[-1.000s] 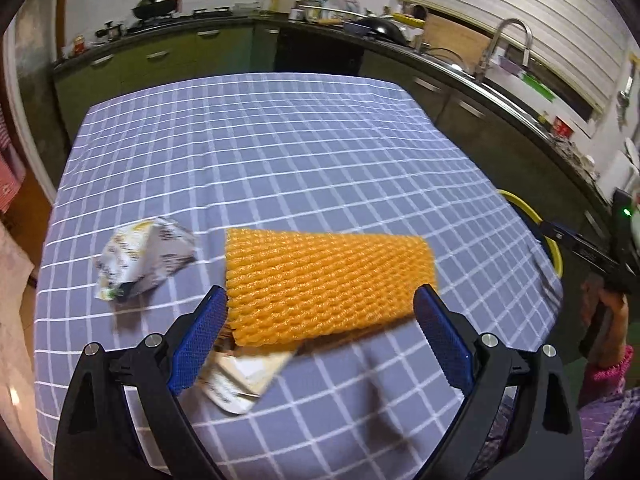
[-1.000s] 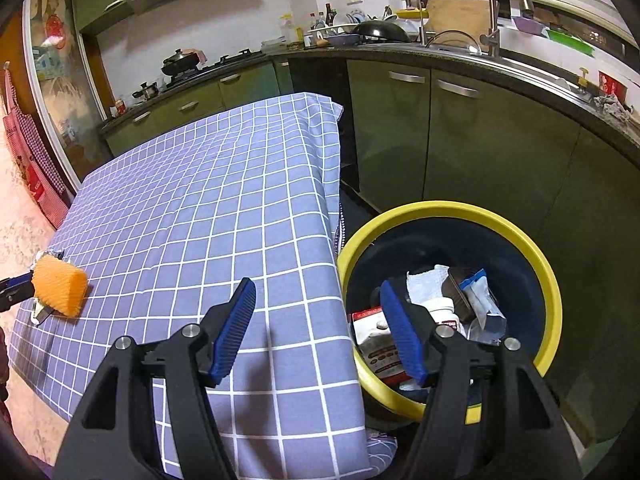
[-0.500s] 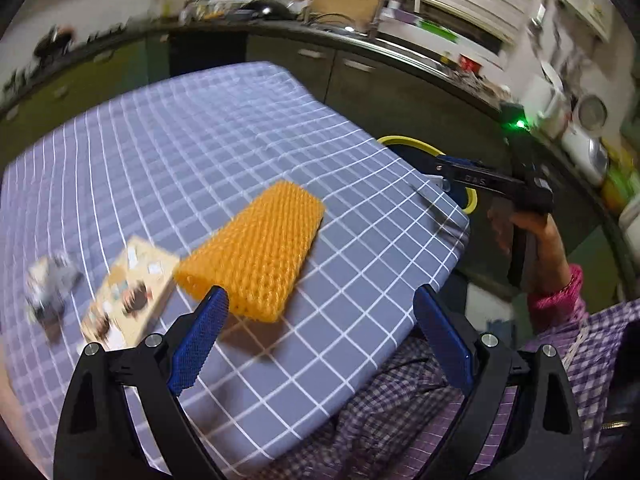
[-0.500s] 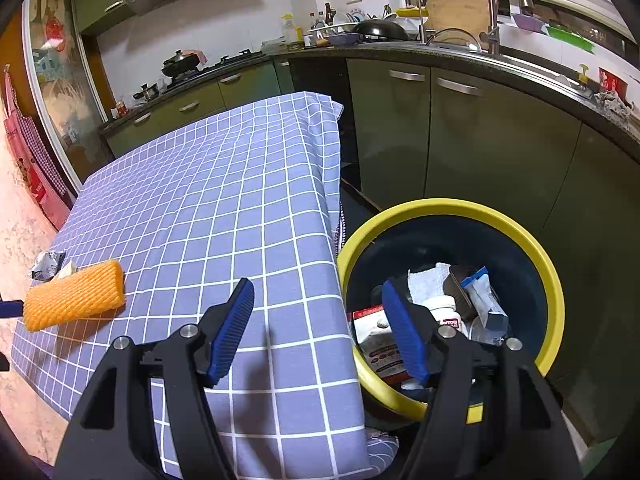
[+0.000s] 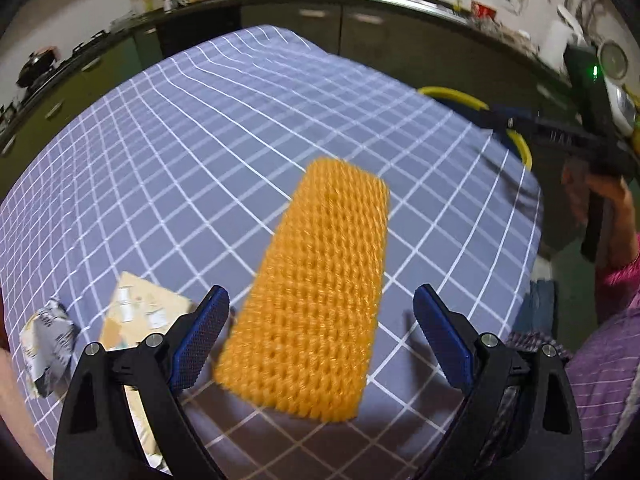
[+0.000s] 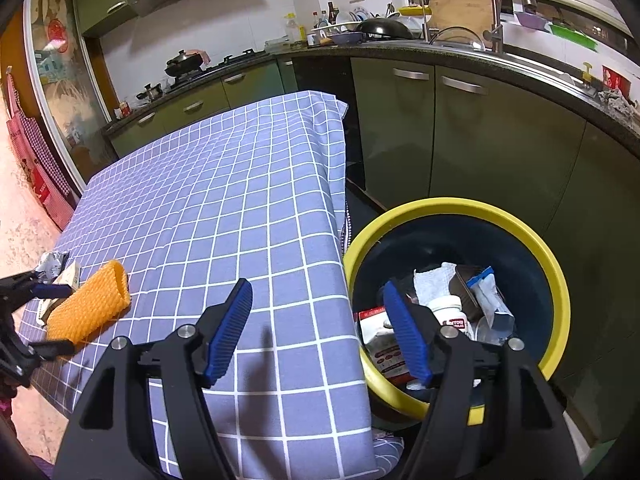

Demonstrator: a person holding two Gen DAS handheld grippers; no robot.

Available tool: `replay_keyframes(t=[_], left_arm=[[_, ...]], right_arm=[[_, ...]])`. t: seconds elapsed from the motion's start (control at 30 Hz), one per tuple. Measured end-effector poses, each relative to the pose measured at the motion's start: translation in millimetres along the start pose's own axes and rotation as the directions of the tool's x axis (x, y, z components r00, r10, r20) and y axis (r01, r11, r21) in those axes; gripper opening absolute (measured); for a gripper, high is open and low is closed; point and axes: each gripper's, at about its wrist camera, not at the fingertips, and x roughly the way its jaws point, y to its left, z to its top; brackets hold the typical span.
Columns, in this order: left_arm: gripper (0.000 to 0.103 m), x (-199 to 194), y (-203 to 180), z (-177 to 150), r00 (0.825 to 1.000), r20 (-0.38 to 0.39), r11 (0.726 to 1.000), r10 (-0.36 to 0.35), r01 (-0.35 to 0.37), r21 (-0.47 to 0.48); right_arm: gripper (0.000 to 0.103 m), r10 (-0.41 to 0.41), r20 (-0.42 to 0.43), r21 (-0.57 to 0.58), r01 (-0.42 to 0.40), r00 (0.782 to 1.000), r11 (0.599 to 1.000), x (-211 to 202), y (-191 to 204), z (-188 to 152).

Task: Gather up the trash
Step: 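Grasp the orange foam net sleeve with the left tool, then carry the foam sleeve over the bin and open the left tool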

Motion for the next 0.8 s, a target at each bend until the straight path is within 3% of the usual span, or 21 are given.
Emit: replay_keyframes(t=[0.1, 0.2, 0.3, 0.4, 0.6, 0.8], left_arm=[[0.082, 8, -3, -2, 1.000, -0.011, 1.000, -0.007, 0.007, 0.009], [0.061, 8, -6, 0, 1.000, 0.003, 1.000, 0.022, -0.022, 0.006], [0.043, 3, -4, 2, 1.000, 0.026, 0.999, 0.008, -0.007, -0.038], [0.012, -13, -4, 2, 0.997, 0.076, 0.999, 0.023, -0.020, -0.035], [0.013, -34, -18, 9, 0.992, 0.124, 1.000, 0.009, -0.006, -0.020], [0.013, -31, -49, 45, 0.990, 0.136, 0.999, -0.038, 0.033, 0.038]], right_arm=[[0.065, 0.004, -0.004, 0.000, -0.004, 1.000, 1.000, 2, 0, 0], [0.065, 0.010, -0.007, -0.002, -0.010, 1.000, 1.000, 2, 1, -1], [0.065, 0.016, -0.006, -0.002, -0.016, 1.000, 1.000, 2, 1, -1], [0.065, 0.016, 0.000, 0.001, -0.016, 1.000, 1.000, 0, 0, -1], [0.065, 0.003, 0.030, 0.012, -0.003, 1.000, 1.000, -14, -8, 3], [0.065, -0.057, 0.076, 0.040, 0.054, 0.995, 0.998, -39, -34, 8]])
